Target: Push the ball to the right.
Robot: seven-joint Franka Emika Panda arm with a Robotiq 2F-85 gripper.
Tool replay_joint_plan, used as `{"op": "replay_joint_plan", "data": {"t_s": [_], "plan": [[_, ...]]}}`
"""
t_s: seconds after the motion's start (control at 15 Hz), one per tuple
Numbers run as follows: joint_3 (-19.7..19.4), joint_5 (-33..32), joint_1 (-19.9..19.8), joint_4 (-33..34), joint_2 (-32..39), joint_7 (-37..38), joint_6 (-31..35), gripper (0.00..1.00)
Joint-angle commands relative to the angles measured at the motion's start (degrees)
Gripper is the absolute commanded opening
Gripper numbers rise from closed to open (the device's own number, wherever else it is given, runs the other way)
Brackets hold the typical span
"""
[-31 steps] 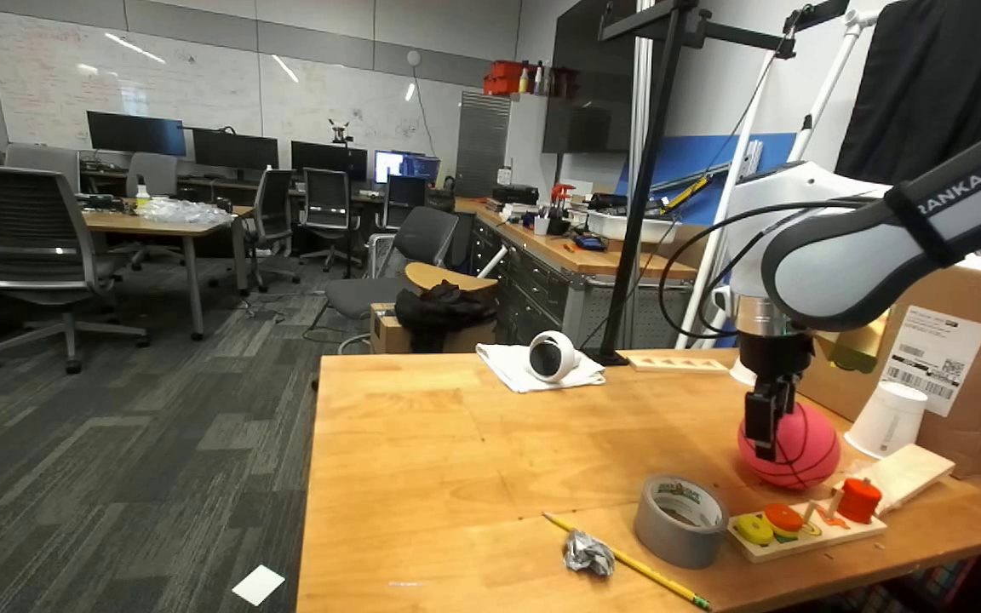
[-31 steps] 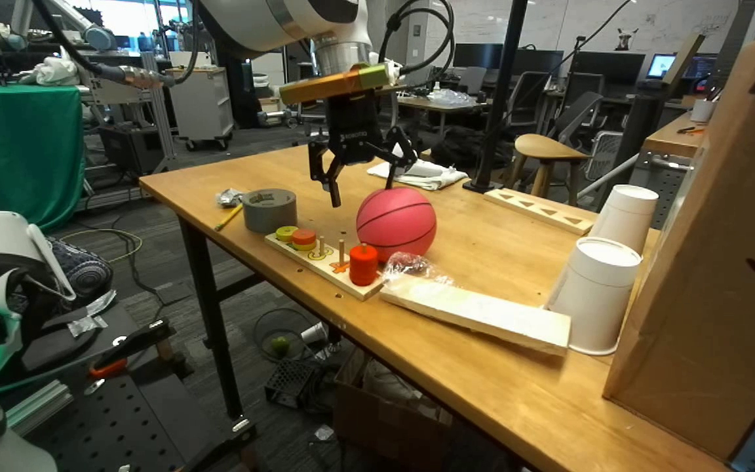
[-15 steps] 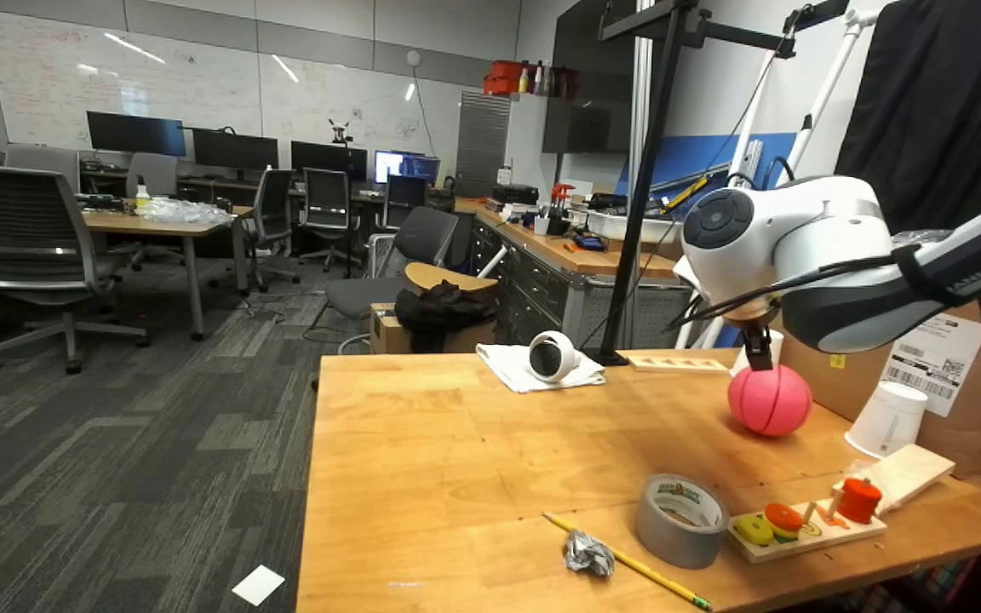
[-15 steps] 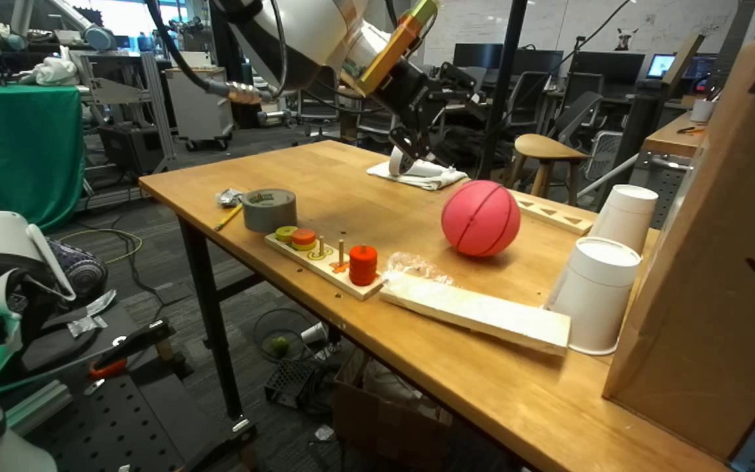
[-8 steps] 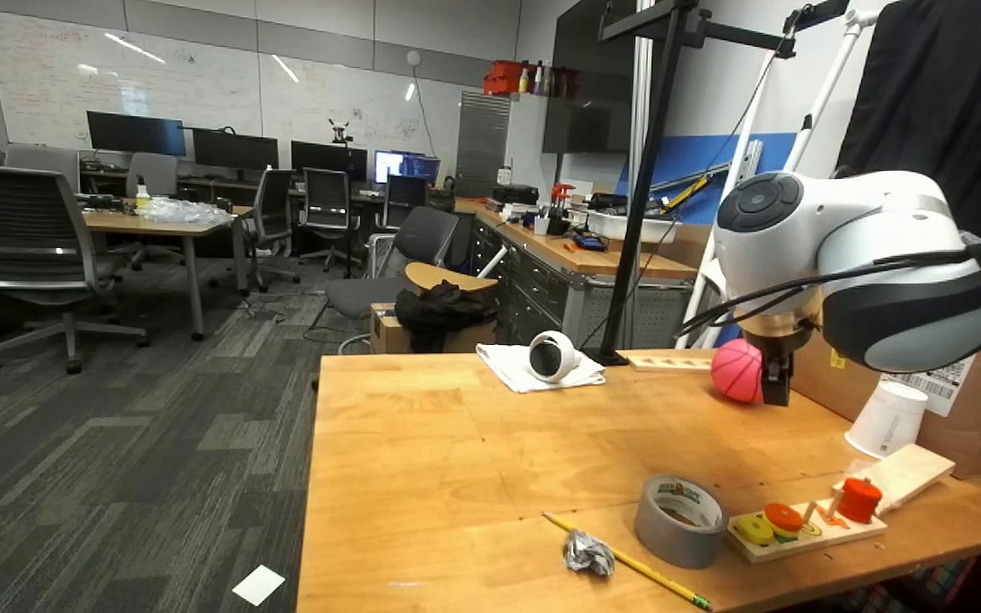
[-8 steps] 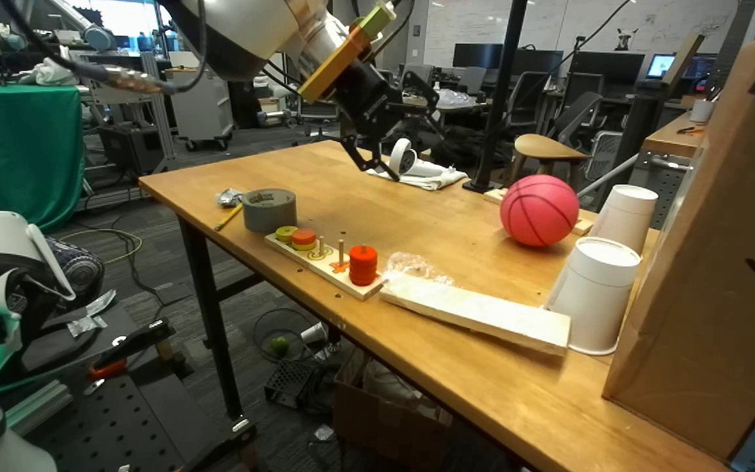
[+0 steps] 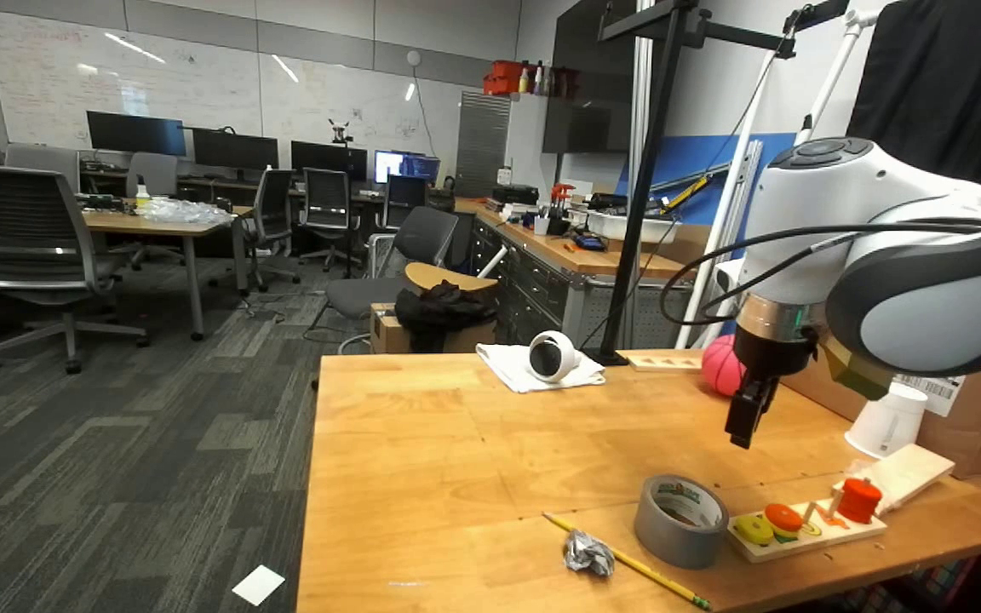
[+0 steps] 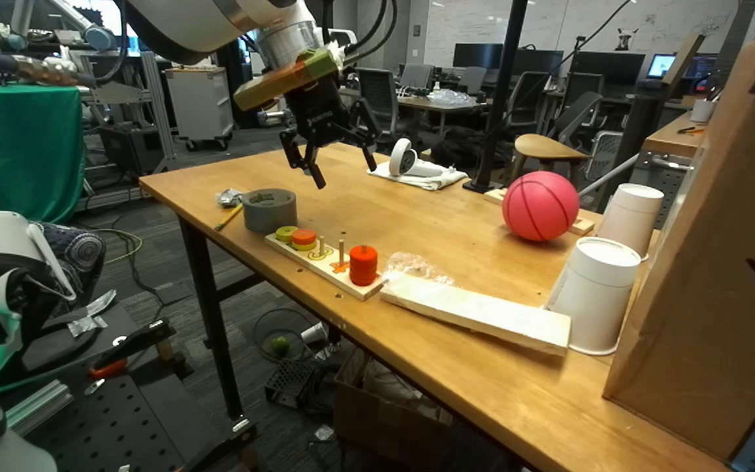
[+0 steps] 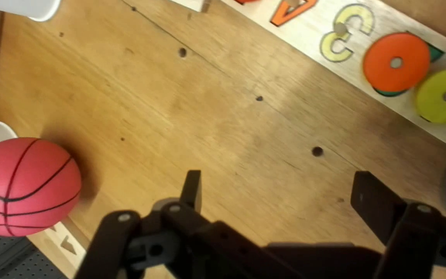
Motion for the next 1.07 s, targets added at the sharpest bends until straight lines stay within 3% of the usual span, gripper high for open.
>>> {"op": "replay_joint_plan", "data": {"t_s": [0.0, 0.47, 0.73, 1.0], "plan": [[0.03, 11.32, 0.98, -1.3, -1.5, -5.82, 3.8, 1.0], [0.04, 29.66, 3.07, 1.91, 1.35, -15.6, 6.0, 1.0], [-0.17, 33.13, 2.38, 6.11, 5.15, -17.64, 6.1, 1.0], [-0.39, 32.59, 1.03, 11.98, 10.3, -18.81, 6.82, 1.0]]}}
